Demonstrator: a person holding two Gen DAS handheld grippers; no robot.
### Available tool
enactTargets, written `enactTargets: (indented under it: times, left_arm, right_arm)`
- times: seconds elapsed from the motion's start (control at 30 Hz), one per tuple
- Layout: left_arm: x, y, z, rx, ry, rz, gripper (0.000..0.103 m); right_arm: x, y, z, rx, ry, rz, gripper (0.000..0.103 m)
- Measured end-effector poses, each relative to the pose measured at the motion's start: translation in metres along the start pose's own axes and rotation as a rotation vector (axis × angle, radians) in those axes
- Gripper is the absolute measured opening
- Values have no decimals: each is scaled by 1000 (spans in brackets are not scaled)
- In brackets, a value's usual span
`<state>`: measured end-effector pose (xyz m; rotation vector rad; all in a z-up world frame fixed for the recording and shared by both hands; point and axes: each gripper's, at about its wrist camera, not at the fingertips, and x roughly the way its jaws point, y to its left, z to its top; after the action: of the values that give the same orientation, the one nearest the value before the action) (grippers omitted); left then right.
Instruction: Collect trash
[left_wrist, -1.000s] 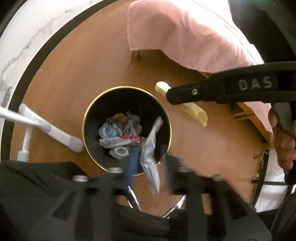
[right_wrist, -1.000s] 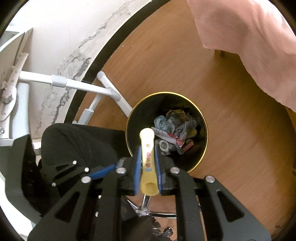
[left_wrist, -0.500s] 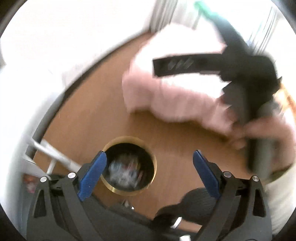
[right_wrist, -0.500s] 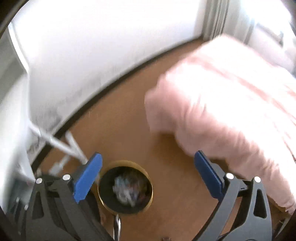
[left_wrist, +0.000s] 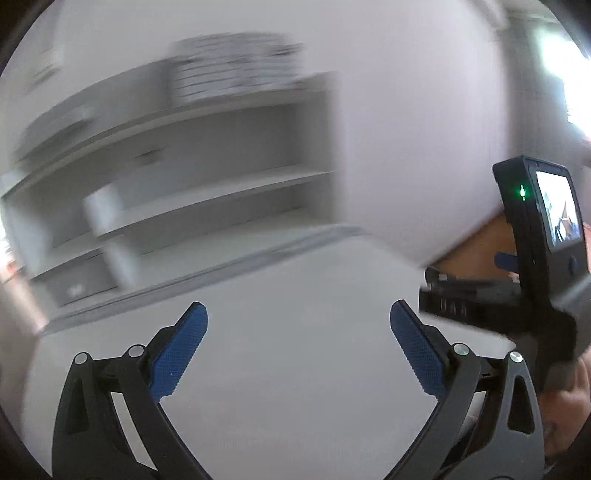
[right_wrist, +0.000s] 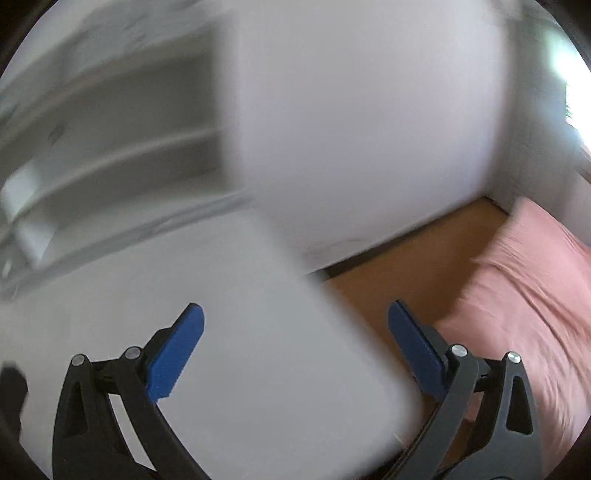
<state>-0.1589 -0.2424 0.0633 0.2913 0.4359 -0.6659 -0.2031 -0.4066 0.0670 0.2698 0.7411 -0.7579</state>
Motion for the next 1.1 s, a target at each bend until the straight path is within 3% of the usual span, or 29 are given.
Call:
enactTargets:
  times: [0.13, 0.23, 0.43, 0.63, 0.77, 1.1]
  left_arm:
    - [10, 65, -16, -75, 41, 194, 96]
    - [14, 105, -25, -131, 60, 256, 96]
    - [26, 157, -36, -222, 104, 280, 96]
    - [49, 180, -49, -293, 157, 209, 96]
    - [56, 182, -54, -314, 176, 211, 96]
    - [68, 171, -56, -279, 196, 199, 96]
  right_arm:
    - [12, 90, -3, -136, -30, 57, 96]
    - [17, 133, -10, -206, -54, 123, 96]
    - [23, 164, -19, -245, -25, 182, 96]
    - [20, 164, -21, -193, -31, 158, 96]
    - [33, 163, -16, -183, 23, 177, 96]
    - [31, 167, -18, -187, 17, 179, 96]
